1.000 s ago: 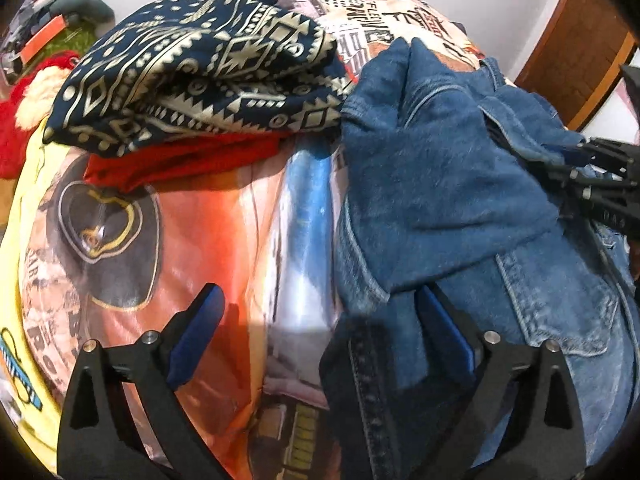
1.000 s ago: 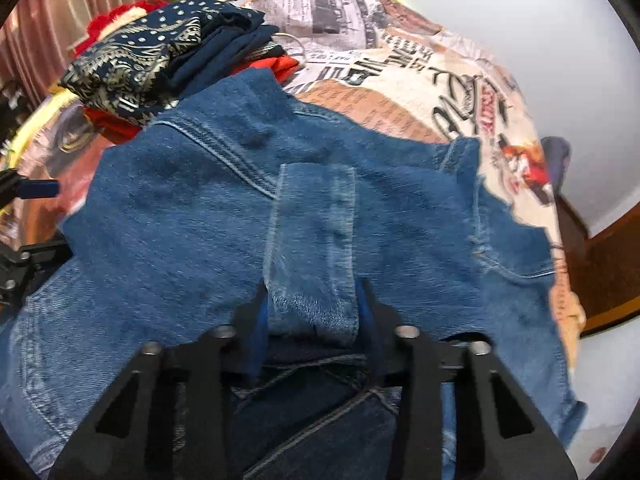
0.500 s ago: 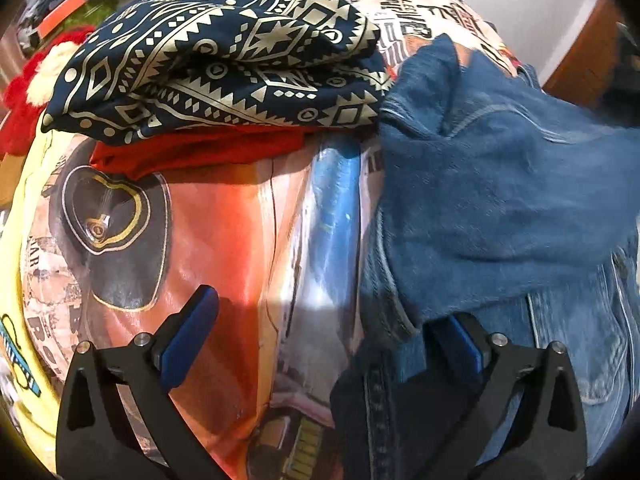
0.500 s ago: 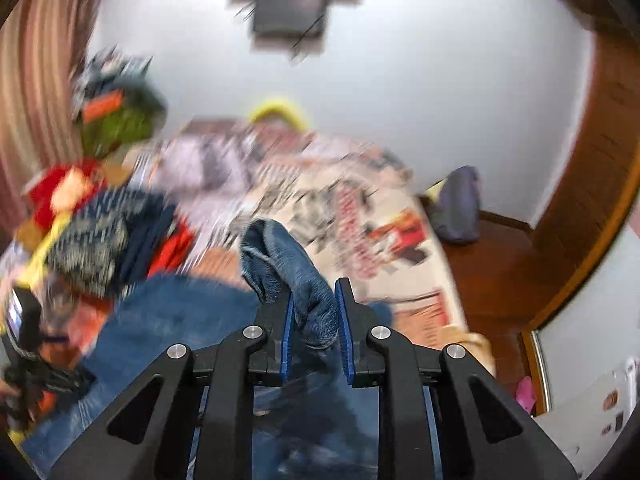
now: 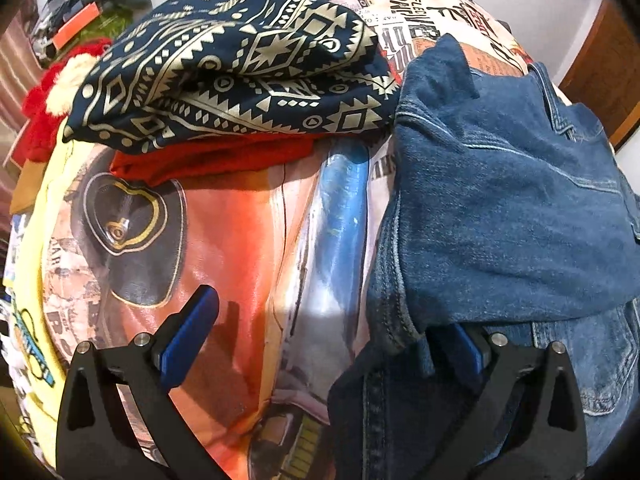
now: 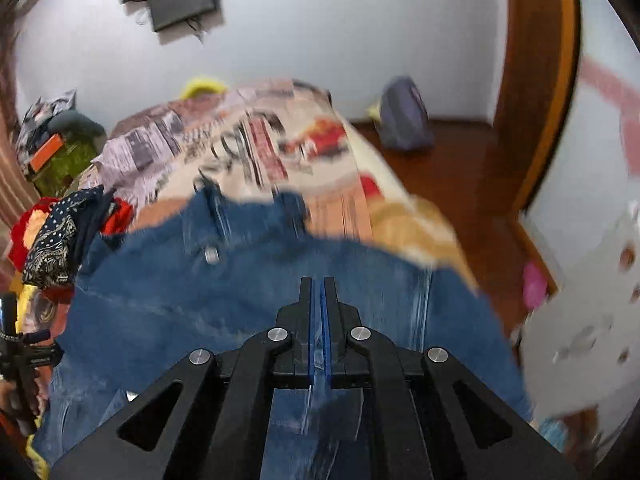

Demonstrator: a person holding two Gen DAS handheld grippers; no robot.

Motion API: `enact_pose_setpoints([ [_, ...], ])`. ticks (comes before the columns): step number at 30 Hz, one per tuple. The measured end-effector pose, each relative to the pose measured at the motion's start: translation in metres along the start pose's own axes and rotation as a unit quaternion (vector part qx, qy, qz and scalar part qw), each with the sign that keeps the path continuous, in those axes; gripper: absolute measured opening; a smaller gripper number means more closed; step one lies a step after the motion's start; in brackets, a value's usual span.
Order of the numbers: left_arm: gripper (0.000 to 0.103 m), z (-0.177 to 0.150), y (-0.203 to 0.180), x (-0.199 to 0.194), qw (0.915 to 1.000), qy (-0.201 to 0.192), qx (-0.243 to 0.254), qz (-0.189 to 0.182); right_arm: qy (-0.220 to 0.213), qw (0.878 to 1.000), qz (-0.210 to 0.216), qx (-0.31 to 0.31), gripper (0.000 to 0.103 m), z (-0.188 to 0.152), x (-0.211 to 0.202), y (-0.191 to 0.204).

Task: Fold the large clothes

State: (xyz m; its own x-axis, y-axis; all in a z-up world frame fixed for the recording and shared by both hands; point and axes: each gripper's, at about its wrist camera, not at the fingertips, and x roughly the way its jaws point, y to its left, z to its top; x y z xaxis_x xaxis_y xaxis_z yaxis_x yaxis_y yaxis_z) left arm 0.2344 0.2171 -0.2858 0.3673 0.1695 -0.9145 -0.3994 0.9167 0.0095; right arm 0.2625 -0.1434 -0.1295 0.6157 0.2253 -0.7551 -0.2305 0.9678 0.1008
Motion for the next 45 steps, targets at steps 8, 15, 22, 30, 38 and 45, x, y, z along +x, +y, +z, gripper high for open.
enact_pose_setpoints([
  [8,0.103,-0.002,-0.007,-0.005,0.9995,-0.009,0.025,0.014,0.089,0.979,0.066,0.169,0.042,-0.048,0.018,-0.059],
  [15,0.103,-0.001,-0.005,-0.002,0.9997,-0.009,0.019,0.010,0.132,0.966,0.098,0.199,0.049,-0.074,0.038,-0.053],
  [22,0.103,-0.002,-0.006,-0.002,0.9997,-0.011,0.016,0.013,0.138,0.977,0.065,0.147,0.037,-0.066,0.050,-0.039],
  [30,0.102,0.006,-0.015,-0.024,0.9981,-0.048,0.024,0.030,-0.017,0.999,0.043,0.025,0.022,-0.008,-0.038,-0.006],
  [38,0.103,0.006,-0.042,-0.038,0.9930,-0.082,0.071,0.048,0.008,0.999,-0.012,0.040,0.022,-0.020,-0.013,-0.035],
  [45,0.103,0.004,-0.032,-0.027,0.9967,-0.047,0.061,0.027,0.113,0.988,0.005,0.109,0.026,-0.068,0.049,-0.057],
])
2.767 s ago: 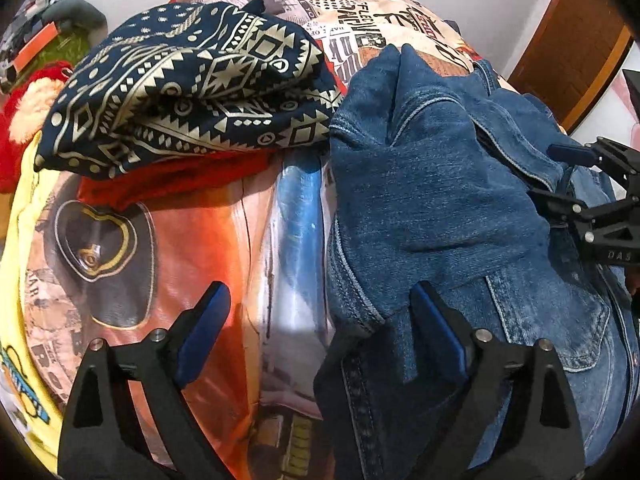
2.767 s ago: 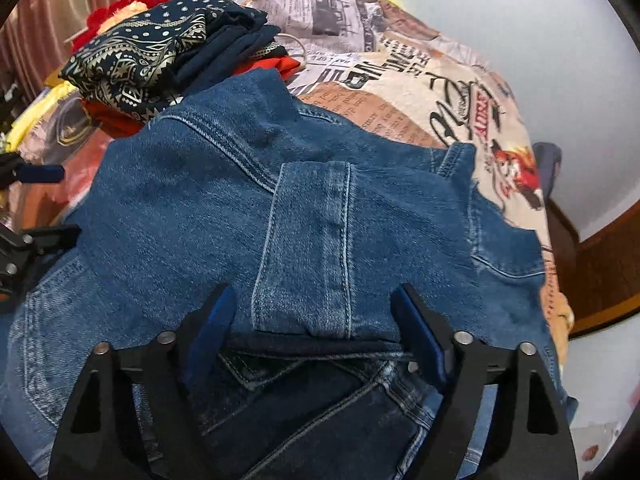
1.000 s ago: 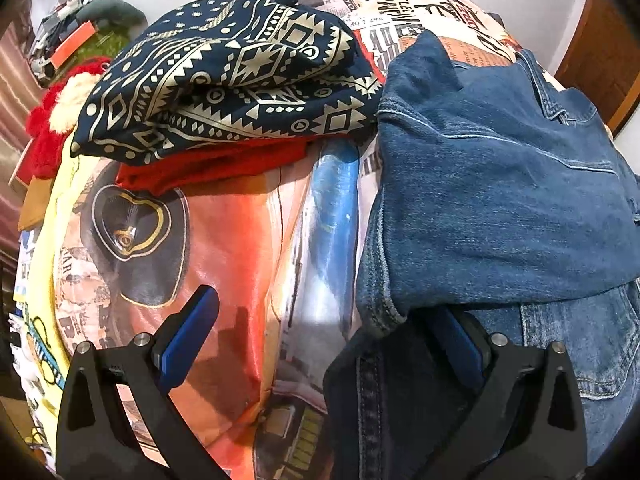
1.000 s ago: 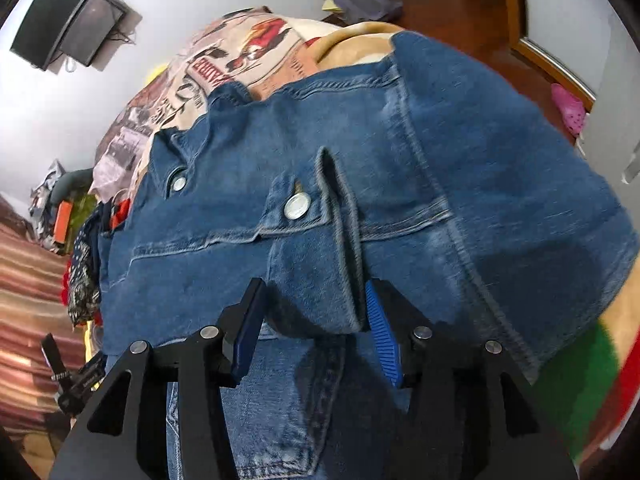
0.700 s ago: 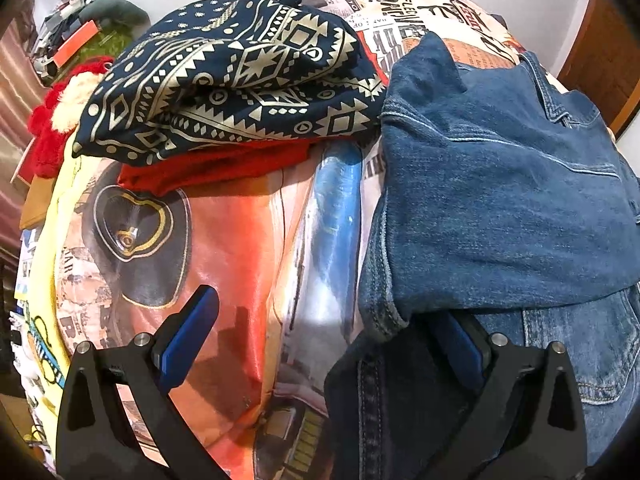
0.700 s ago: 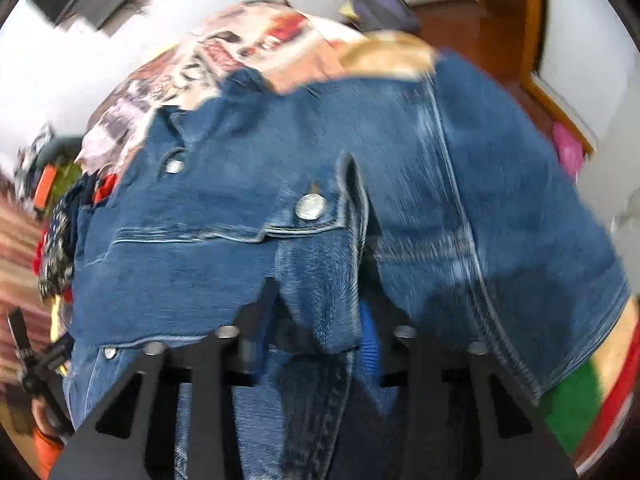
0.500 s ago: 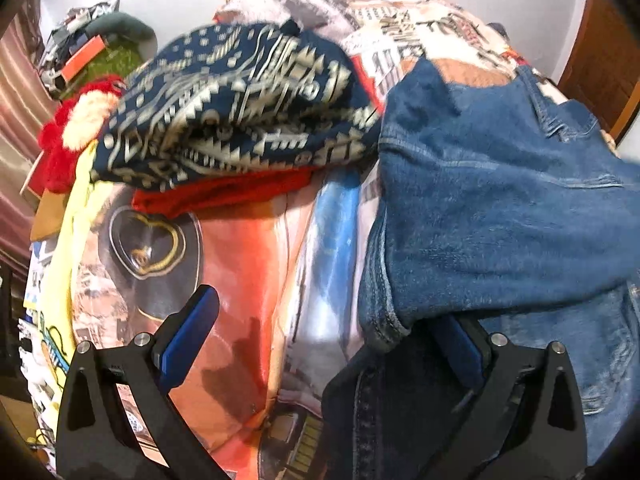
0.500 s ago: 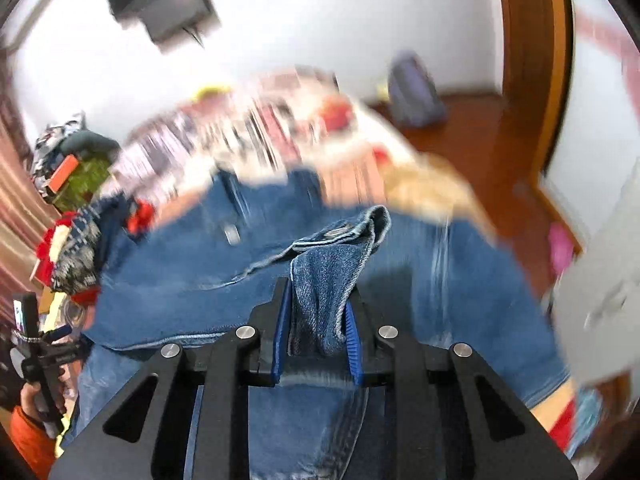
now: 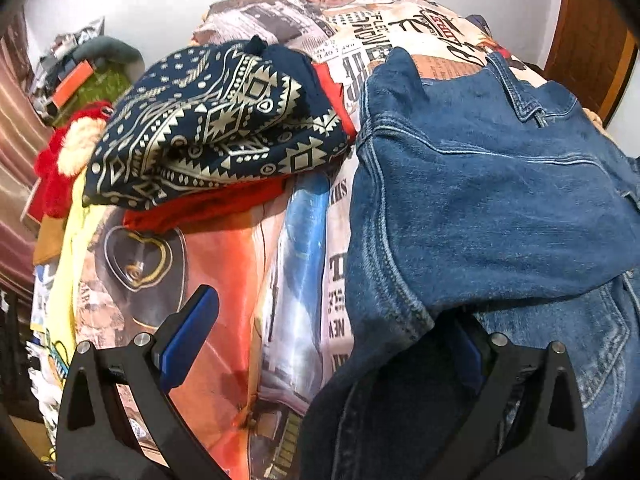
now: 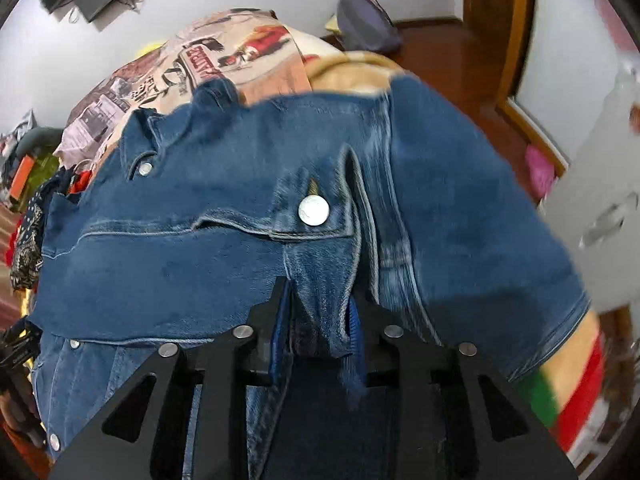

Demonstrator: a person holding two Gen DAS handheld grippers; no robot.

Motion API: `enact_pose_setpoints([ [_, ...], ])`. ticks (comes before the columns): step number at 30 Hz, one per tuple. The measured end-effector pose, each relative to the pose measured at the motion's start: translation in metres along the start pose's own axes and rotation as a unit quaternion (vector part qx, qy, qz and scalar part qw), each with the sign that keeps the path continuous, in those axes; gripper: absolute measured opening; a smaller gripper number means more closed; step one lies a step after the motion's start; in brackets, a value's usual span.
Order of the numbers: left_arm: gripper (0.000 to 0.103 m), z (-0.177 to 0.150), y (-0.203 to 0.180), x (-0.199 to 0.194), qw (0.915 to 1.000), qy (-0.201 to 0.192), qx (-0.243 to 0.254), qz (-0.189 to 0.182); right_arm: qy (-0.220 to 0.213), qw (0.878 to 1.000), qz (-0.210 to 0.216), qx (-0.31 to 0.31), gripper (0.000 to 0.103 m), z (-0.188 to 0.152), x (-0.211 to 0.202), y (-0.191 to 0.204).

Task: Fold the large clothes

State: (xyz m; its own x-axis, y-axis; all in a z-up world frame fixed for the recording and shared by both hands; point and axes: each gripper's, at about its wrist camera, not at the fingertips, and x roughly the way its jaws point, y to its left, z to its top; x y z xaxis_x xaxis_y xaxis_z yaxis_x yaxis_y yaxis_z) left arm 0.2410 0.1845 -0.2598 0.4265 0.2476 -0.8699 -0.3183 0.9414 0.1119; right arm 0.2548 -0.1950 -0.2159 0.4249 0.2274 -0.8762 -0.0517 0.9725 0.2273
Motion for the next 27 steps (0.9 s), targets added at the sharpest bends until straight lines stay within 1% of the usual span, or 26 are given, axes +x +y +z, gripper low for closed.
enact_pose_setpoints([
  [4,0.103,-0.003,-0.001,-0.010,0.9998,0.002,0.017,-0.010,0.002,1.000,-0.006,-0.001,0.034,0.001,-0.010,0.000],
  [6,0.102,-0.004,-0.006,-0.021,0.9994,-0.006,0.028,-0.017,-0.003,1.000,-0.013,-0.007,0.034,0.004,-0.018,0.000],
  [9,0.102,0.000,-0.014,-0.043,0.9981,-0.026,0.041,-0.037,-0.018,0.999,-0.024,-0.019,0.035,0.005,-0.035,0.006],
  [11,0.102,0.006,-0.021,-0.057,0.9971,-0.042,0.048,-0.043,-0.032,0.999,-0.025,-0.019,0.039,0.006,-0.047,0.003],
  [14,0.103,0.021,-0.031,-0.074,0.9949,-0.065,0.054,-0.056,-0.057,0.998,-0.028,-0.006,0.047,0.010,-0.060,-0.005],
  [16,0.102,0.031,-0.038,-0.084,0.9927,-0.080,0.053,-0.072,-0.071,0.997,-0.026,0.008,0.048,0.010,-0.068,-0.013],
  [18,0.103,0.041,-0.045,-0.090,0.9911,-0.092,0.052,-0.081,-0.079,0.996,-0.027,0.028,0.049,0.010,-0.074,-0.026],
  [20,0.103,0.049,-0.055,-0.093,0.9900,-0.100,0.053,-0.084,-0.081,0.995,-0.029,0.049,0.053,0.010,-0.075,-0.039],
  [22,0.103,0.055,-0.065,-0.091,0.9896,-0.101,0.052,-0.089,-0.075,0.994,-0.029,0.073,0.054,0.006,-0.075,-0.054],
  [27,0.102,0.058,-0.088,-0.077,0.9893,-0.085,0.056,-0.105,-0.037,0.990,-0.023,0.135,0.054,-0.008,-0.054,-0.092],
])
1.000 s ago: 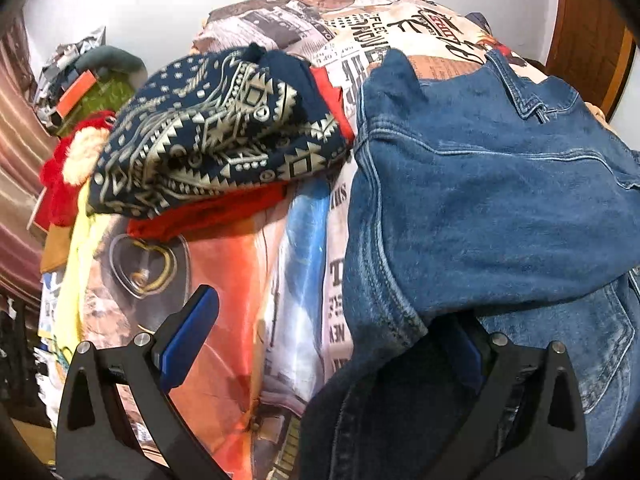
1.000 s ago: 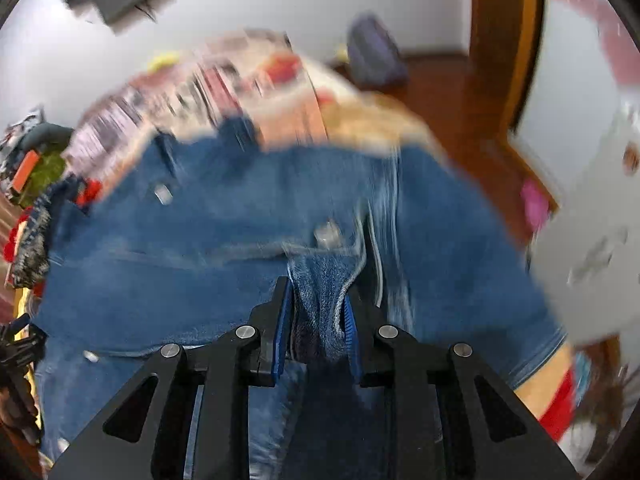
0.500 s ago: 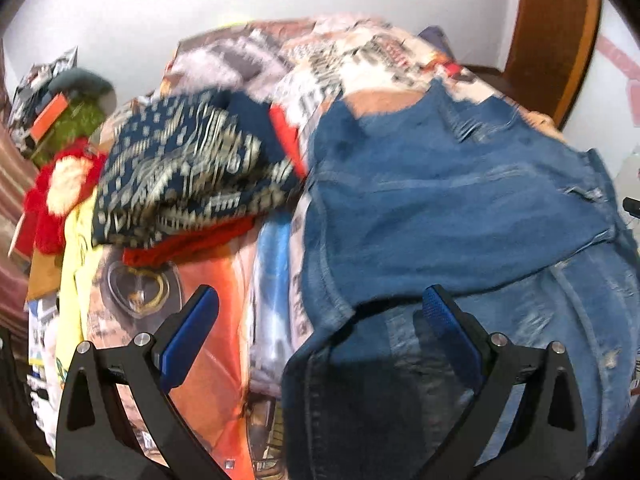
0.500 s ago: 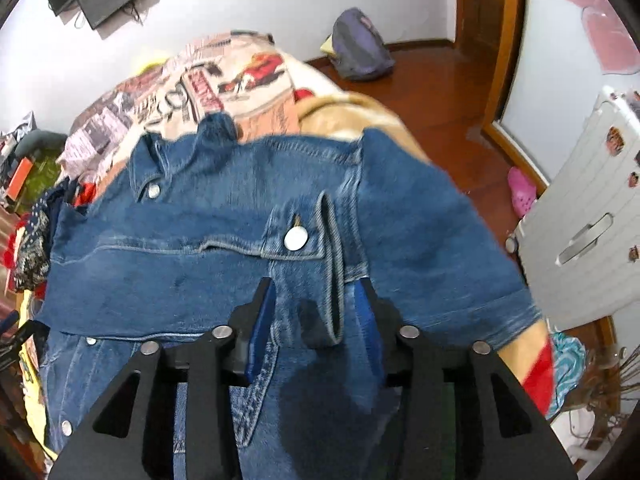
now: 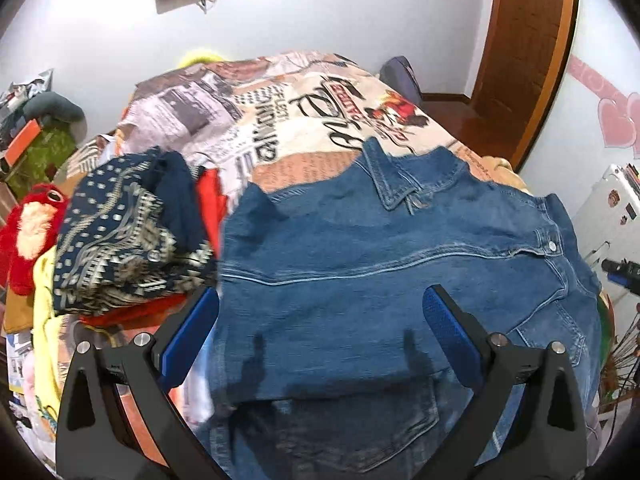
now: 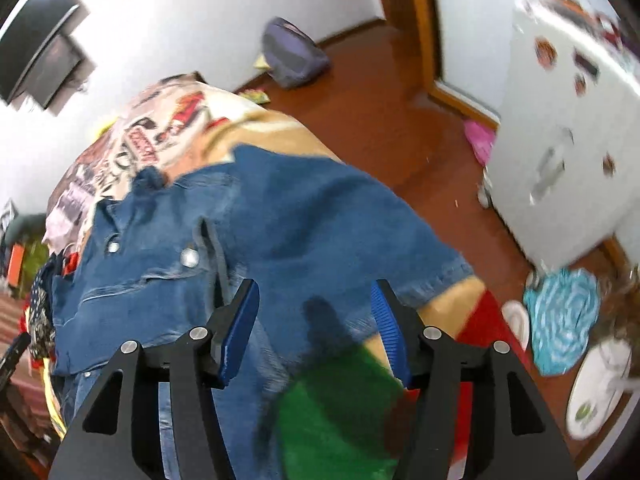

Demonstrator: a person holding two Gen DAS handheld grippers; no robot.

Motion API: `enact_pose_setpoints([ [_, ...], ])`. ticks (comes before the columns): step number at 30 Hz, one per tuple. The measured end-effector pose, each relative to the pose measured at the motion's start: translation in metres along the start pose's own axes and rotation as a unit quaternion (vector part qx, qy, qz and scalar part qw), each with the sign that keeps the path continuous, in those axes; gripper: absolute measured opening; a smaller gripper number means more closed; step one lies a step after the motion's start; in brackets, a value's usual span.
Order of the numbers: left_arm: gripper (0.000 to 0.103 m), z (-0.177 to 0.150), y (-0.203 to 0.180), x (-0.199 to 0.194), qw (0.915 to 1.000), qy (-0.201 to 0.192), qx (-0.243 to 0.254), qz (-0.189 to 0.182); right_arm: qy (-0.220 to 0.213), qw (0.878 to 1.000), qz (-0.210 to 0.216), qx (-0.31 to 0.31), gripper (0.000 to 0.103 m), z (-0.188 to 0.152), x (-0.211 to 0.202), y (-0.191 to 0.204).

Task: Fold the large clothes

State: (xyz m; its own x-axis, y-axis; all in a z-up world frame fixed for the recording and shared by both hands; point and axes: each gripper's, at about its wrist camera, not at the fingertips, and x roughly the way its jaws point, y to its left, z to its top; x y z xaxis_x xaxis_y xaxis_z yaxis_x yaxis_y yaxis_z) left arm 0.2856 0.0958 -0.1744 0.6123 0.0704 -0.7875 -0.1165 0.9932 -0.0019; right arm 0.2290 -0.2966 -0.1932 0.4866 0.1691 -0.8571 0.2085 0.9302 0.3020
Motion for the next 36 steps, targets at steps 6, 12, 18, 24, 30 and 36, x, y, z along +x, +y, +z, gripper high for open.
enact_pose_setpoints([
  [6,0.102,-0.007,-0.017,0.019,0.9996,0.023,0.016,0.001,0.029,0.998,0.008,0.048,0.054,-0.006,0.024,-0.030],
  [12,0.102,-0.011,-0.015,0.026,0.9994,0.032,0.008,0.005,0.017,0.995,0.040,0.091,0.057,0.012,0.050,-0.048],
  [18,0.102,-0.013,-0.006,0.027,0.9993,0.036,-0.003,0.012,0.007,0.992,0.025,0.121,0.056,0.029,0.061,-0.045],
  [24,0.102,-0.018,0.000,0.022,0.9992,0.031,-0.002,0.024,-0.034,0.995,-0.018,0.092,0.016,0.033,0.039,-0.029],
  [30,0.102,-0.021,0.002,0.016,0.9992,0.024,0.003,0.030,-0.109,0.994,-0.001,0.019,0.009,0.042,-0.014,0.018],
  [36,0.103,-0.023,0.000,0.004,0.9993,0.009,0.013,0.035,-0.152,0.975,0.078,-0.139,0.009,0.020,-0.057,0.116],
])
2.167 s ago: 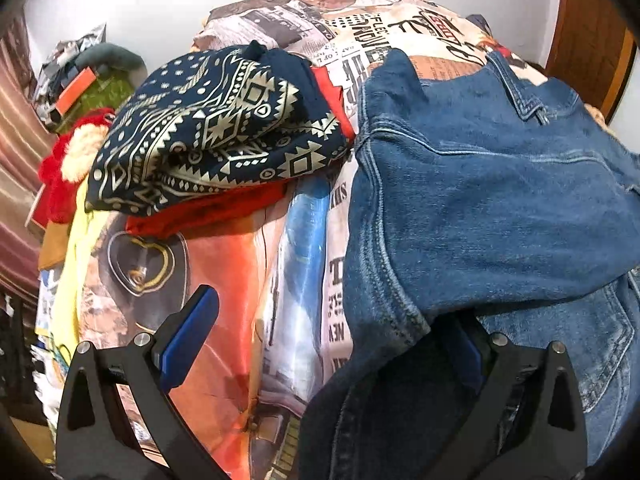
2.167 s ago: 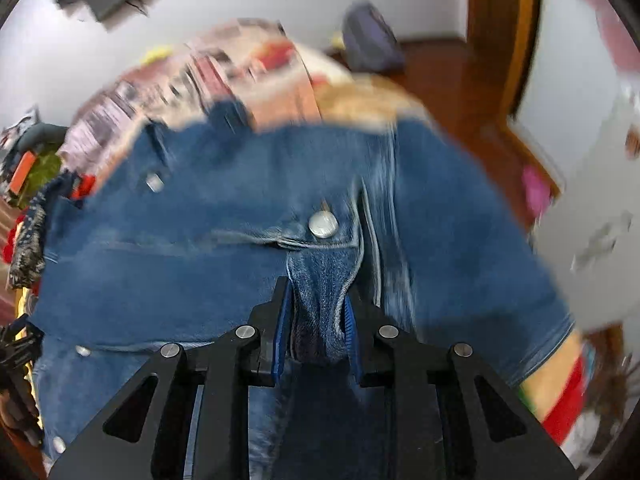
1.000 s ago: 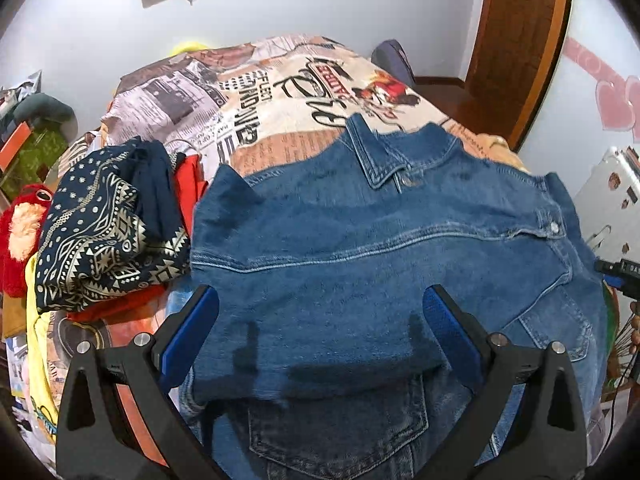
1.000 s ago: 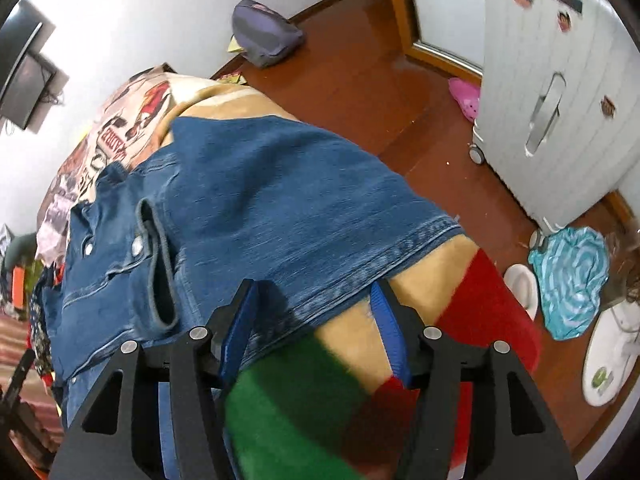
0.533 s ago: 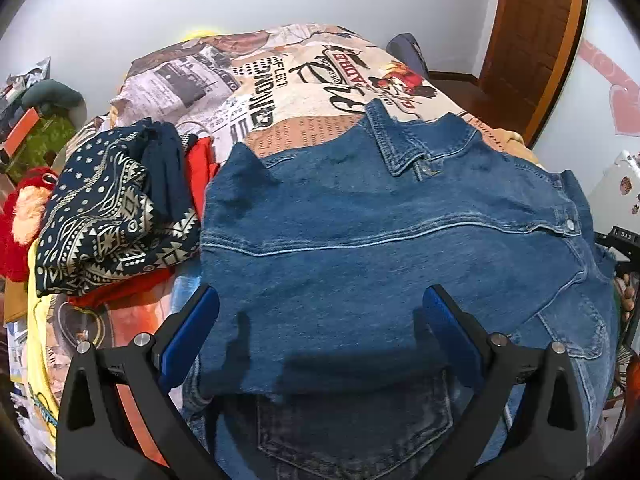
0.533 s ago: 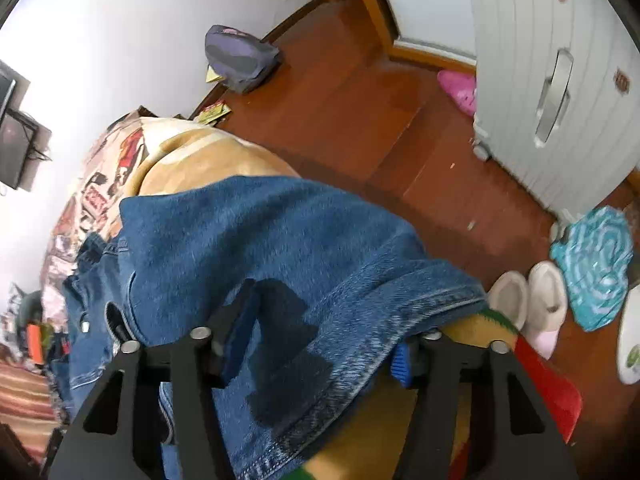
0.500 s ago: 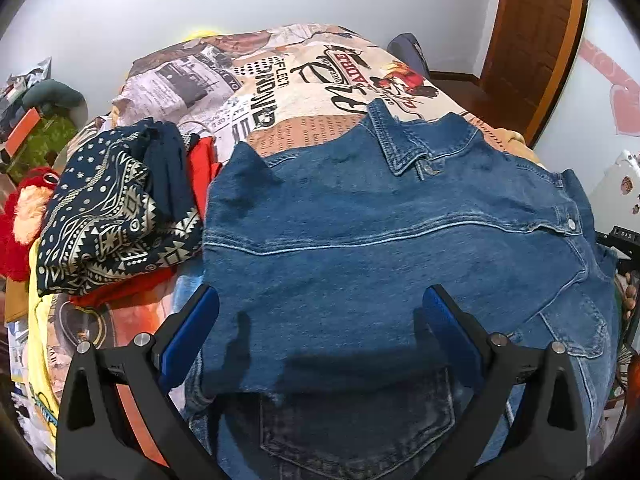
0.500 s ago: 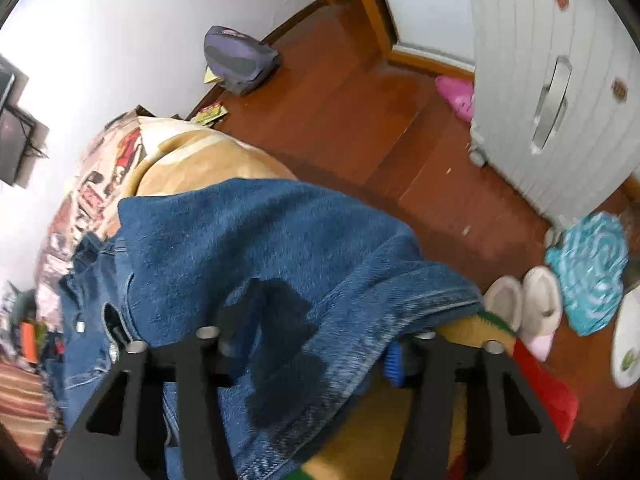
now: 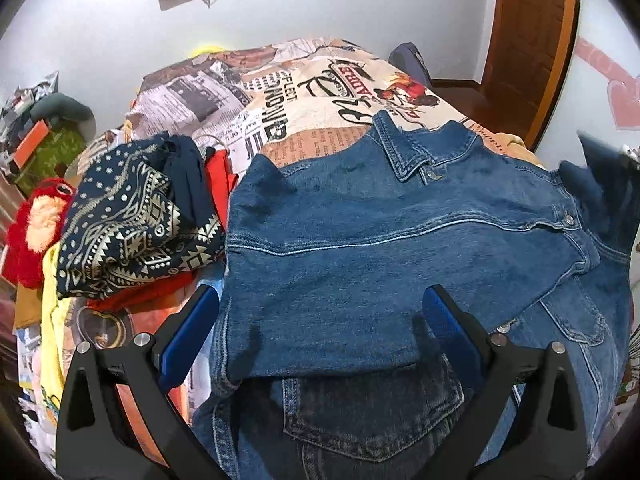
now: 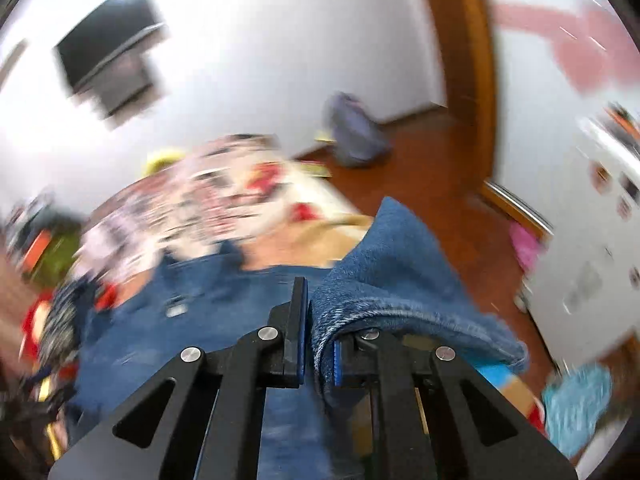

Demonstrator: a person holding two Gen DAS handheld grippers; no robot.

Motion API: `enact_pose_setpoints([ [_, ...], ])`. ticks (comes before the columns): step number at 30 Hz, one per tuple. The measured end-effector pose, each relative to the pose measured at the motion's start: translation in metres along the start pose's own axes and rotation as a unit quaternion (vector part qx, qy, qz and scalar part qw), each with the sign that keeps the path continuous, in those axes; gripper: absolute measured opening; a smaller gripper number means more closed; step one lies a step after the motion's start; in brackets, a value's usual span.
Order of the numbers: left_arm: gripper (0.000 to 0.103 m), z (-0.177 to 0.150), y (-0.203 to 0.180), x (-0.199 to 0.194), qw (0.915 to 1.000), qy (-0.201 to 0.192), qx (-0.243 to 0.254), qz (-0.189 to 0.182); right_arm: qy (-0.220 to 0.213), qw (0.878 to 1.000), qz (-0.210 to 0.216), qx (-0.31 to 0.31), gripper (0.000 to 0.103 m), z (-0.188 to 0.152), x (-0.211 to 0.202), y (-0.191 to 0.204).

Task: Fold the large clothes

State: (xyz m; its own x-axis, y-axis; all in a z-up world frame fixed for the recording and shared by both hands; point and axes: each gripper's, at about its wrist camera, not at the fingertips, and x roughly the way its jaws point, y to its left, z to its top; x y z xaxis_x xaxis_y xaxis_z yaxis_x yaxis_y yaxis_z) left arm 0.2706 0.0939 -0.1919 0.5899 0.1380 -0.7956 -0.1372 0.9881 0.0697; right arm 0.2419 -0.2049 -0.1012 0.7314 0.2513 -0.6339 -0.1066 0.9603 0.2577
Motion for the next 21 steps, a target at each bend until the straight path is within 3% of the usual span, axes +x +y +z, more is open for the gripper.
enact_pose_setpoints([
  [5,0.103,-0.004,-0.004,-0.006,0.9998,-0.008,0.017,0.007,0.061,0.993,0.053,-0.089,0.012,-0.033,0.018,0.057],
  [10,0.102,-0.009,-0.002,-0.007,0.9998,-0.006,0.020,0.004,0.179,0.978,0.050,-0.096,0.012,-0.068,0.052,0.065],
  [12,0.103,-0.012,0.000,-0.006,0.9998,-0.005,0.019,0.005,0.201,0.974,0.060,-0.085,0.012,-0.070,0.051,0.062],
  [15,0.103,-0.015,0.003,-0.004,0.9999,0.000,0.015,0.007,0.194,0.976,0.062,-0.070,0.018,-0.058,0.037,0.053],
  [19,0.102,-0.017,0.008,-0.003,1.0000,0.002,0.006,0.008,0.140,0.988,0.052,-0.033,0.055,-0.041,0.012,0.039],
  [21,0.103,-0.018,0.009,-0.003,1.0000,0.002,0.001,0.007,0.101,0.994,0.039,0.003,0.064,-0.029,0.001,0.021],
])
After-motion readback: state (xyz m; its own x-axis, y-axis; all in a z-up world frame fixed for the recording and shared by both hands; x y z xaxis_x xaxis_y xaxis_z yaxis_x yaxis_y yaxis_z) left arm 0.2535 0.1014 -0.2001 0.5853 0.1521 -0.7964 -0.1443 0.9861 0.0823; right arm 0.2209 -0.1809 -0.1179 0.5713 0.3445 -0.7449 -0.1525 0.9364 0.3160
